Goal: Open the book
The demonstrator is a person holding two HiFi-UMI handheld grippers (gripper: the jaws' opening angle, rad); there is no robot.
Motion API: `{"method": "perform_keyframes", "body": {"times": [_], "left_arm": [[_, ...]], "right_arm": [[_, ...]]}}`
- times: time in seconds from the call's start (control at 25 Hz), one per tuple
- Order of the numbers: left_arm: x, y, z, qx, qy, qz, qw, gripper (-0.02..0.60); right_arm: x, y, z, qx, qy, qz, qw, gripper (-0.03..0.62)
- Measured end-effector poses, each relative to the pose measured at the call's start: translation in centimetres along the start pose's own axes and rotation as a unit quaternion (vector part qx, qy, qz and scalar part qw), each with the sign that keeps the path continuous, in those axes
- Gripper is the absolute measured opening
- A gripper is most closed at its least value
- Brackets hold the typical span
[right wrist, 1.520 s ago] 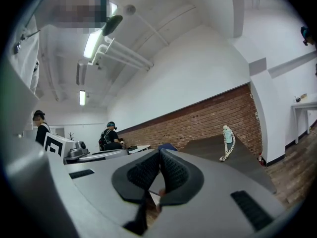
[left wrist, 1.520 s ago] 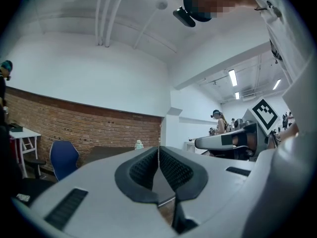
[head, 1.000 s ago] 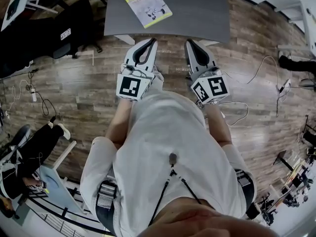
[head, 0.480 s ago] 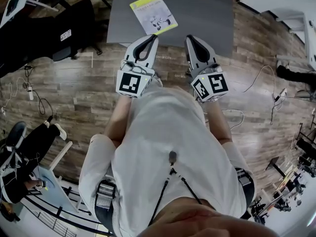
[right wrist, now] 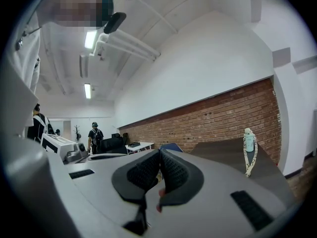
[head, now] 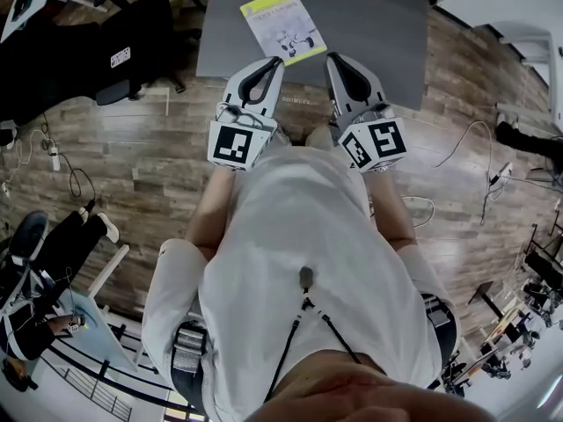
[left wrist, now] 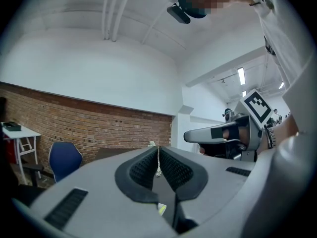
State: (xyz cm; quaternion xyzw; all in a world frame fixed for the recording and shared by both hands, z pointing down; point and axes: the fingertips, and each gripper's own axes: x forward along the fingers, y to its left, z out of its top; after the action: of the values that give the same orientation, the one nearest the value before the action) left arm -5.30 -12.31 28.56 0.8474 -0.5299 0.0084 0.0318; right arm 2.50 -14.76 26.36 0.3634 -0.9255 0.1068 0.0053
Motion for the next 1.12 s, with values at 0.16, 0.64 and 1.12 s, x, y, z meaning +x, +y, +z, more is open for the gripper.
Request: {"method": "perform_keyframes", "body": {"times": [0.16,0.64,1.12], "left_arm": [[0.9,1.3,0.7,-0.013,-0.031,0.018,0.9993,0.028],[3.4,2.8,-2.0,-0.015,0.017,0.077,0.9968,0.028],[10.4,1.1,-4.1,-0.029,0.013,0.128,0.9913,0.028]], "right_arm": [[1.6,-0.5,-0.4,0.007,0.003,0.011,1.0,0.037],[4.7,-2.7,-1.2,0.006,0.032,0.081,0.996,0.037],[6.7,-10.5,-1.7,0.011,0.055,0.129,0.99,0.037]]}}
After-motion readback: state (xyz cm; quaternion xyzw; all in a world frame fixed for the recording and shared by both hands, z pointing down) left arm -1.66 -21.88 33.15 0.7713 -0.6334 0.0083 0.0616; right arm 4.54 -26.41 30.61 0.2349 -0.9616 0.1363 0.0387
